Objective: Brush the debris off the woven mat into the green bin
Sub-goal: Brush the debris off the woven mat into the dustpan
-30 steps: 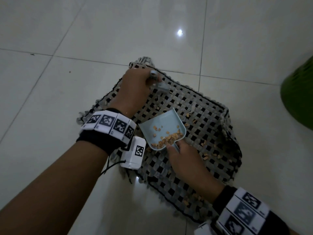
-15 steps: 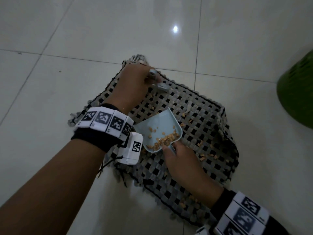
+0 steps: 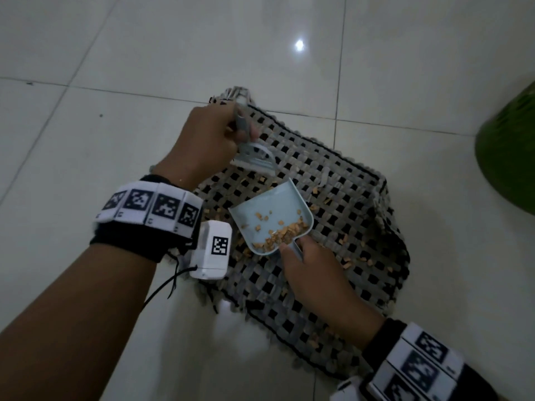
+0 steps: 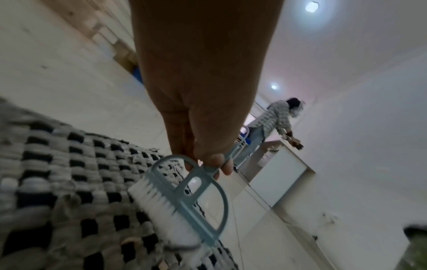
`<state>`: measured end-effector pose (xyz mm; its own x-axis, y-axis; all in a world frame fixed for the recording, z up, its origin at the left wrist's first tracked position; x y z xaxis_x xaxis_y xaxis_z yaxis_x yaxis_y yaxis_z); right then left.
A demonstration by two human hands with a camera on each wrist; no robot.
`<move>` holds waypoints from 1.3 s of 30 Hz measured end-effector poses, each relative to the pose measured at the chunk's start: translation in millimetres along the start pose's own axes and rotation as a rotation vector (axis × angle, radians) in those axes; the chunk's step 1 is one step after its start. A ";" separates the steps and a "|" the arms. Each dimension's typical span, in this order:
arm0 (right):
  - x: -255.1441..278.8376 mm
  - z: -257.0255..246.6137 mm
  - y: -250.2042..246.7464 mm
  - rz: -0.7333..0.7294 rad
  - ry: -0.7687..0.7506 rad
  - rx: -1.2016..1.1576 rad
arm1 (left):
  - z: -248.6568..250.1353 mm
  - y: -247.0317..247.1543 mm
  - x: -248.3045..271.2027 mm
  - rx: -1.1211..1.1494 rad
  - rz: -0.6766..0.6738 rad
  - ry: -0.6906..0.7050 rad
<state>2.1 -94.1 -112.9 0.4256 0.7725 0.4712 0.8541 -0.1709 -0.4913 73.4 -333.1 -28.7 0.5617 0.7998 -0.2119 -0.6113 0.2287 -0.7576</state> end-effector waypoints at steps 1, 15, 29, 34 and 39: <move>-0.6 0.2 0.0 -0.001 0.000 0.003 | -4.2 -6.6 2.2 0.006 0.062 -0.024; -3.1 4.6 0.3 -0.013 0.005 0.004 | 8.6 -24.4 39.9 -0.065 0.298 -0.060; 7.6 6.8 -4.9 -0.001 -0.016 0.059 | 38.0 -6.3 62.5 -0.089 0.201 0.008; 8.3 6.7 -5.9 -0.008 -0.004 0.050 | 35.5 3.3 65.2 -0.041 0.006 -0.071; 10.1 12.0 -5.4 -0.023 0.002 0.043 | 39.3 -16.6 66.2 -0.067 0.230 -0.051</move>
<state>-1.8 -78.0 -114.2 0.4069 0.7746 0.4842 0.8500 -0.1269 -0.5113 98.9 -262.1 -5.8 0.3818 0.8539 -0.3537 -0.6810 0.0012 -0.7323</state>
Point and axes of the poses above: each hand's wrist, its own x-axis away from the middle knuckle, its own y-axis out of the palm, z = x × y, the point moved 7 cm from there along -x, towards the middle knuckle, and after that the axes turned 8 degrees about z, right-handed, at the moved point
